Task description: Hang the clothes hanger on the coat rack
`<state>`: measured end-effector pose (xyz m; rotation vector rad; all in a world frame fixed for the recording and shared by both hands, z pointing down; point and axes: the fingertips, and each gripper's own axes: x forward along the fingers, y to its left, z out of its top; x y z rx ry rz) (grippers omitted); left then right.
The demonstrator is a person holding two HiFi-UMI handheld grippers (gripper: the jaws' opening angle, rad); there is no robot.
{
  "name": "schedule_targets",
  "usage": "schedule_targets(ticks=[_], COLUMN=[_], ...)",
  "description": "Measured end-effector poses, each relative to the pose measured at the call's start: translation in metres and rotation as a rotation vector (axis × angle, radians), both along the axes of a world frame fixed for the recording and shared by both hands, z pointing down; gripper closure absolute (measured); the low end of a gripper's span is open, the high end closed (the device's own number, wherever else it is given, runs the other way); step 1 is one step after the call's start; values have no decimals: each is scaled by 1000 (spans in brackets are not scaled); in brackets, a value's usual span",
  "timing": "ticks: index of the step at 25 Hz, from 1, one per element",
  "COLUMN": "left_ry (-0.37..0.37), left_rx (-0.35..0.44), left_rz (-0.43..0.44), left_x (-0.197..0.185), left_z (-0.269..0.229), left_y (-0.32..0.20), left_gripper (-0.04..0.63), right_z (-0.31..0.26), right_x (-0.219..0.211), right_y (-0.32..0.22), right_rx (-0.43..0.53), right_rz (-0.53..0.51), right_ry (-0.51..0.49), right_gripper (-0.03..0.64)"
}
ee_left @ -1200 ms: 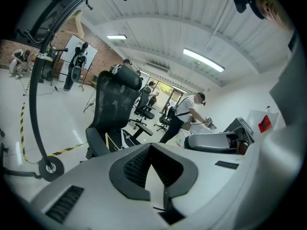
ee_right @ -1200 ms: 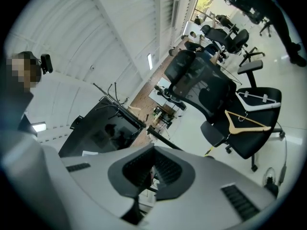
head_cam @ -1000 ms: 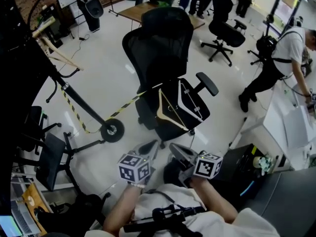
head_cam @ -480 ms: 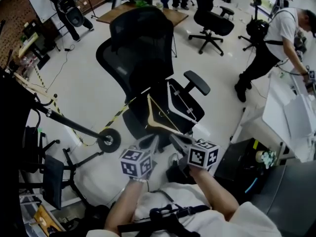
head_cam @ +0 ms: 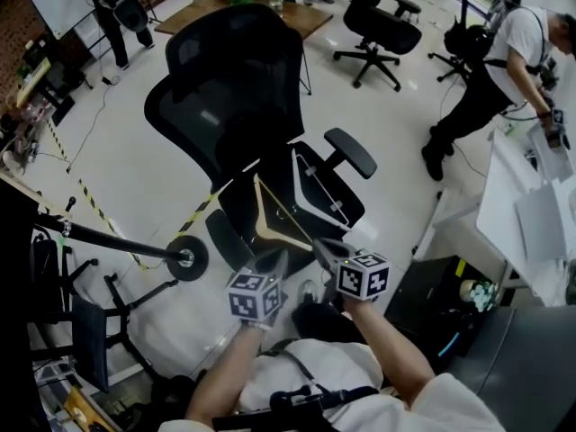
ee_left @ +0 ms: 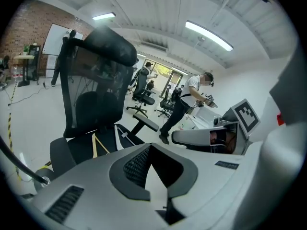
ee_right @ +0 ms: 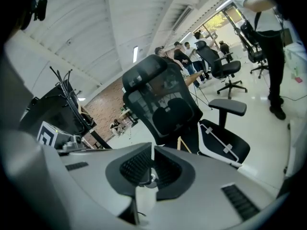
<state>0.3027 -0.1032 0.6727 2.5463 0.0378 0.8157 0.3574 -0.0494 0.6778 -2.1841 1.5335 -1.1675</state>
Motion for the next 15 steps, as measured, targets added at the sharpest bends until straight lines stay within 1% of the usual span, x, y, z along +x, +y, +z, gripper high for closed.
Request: schedule_targets(ticks=[7, 12, 15], left_ry=[-73, -107, -134], left_rx=[-42, -14, -16], left_rz=[-39, -94, -107], left_x=[32, 57, 69], left_z=[53, 93, 117], left_y=[-2, -6, -4], left_gripper=[607, 607, 607], right_z=[54, 96, 124], right_x=[52, 88, 105], right_y=[-6, -10, -13], right_rx=[-122, -203, -256], right_rz=[-46, -94, -116], right_ry=[37, 99, 138], right_gripper=[580, 578, 575])
